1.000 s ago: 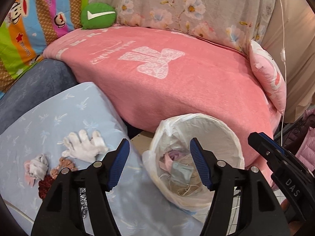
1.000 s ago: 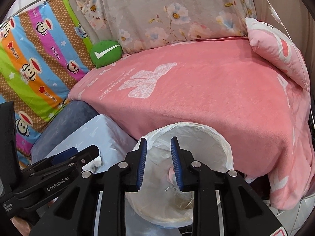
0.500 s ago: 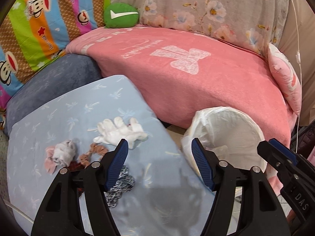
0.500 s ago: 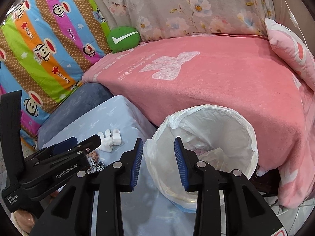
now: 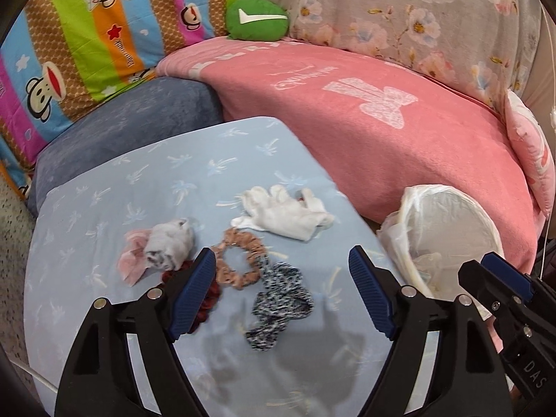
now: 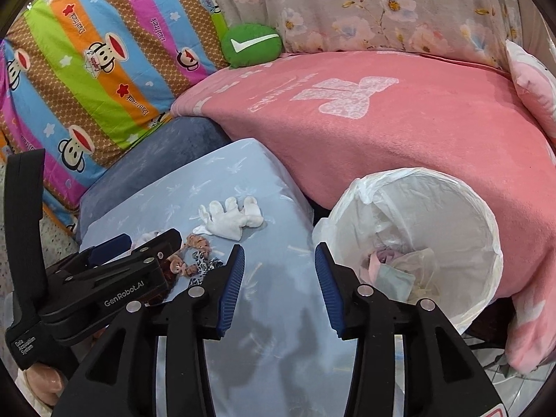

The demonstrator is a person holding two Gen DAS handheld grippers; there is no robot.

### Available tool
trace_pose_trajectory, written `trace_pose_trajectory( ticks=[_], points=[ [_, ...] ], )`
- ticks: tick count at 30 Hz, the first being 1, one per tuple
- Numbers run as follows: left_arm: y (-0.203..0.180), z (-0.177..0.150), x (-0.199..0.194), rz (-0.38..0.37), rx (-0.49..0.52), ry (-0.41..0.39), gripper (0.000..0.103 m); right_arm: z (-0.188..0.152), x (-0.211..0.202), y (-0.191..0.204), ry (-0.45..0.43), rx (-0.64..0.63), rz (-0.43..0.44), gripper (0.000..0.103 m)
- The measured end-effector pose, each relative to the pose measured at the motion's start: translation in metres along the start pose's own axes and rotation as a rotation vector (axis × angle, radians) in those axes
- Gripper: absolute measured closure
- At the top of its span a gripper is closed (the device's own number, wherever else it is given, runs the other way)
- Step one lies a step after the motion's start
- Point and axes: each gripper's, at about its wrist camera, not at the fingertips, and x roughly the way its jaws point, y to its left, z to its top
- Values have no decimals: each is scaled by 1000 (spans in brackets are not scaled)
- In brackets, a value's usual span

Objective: Organize soft objects
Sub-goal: 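Move both grippers back to the scrunchies on the sheet, then grasp the dark red velvet scrunchie with the left gripper while the right grasps the leopard-print scrunchie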

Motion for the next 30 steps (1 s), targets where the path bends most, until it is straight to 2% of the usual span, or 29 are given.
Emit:
trace_pose_trajectory(
  ticks=[17, 24, 30],
  points=[
    [98, -36, 27, 106, -175, 113, 22, -36, 66, 71, 140, -92, 48, 48],
    [121, -49, 45, 126, -225, 164, 22, -45, 99, 87, 195, -120, 41, 45],
    [129, -53, 59, 107, -257, 194, 22, -47, 121, 94, 218, -123, 30, 45]
  ],
)
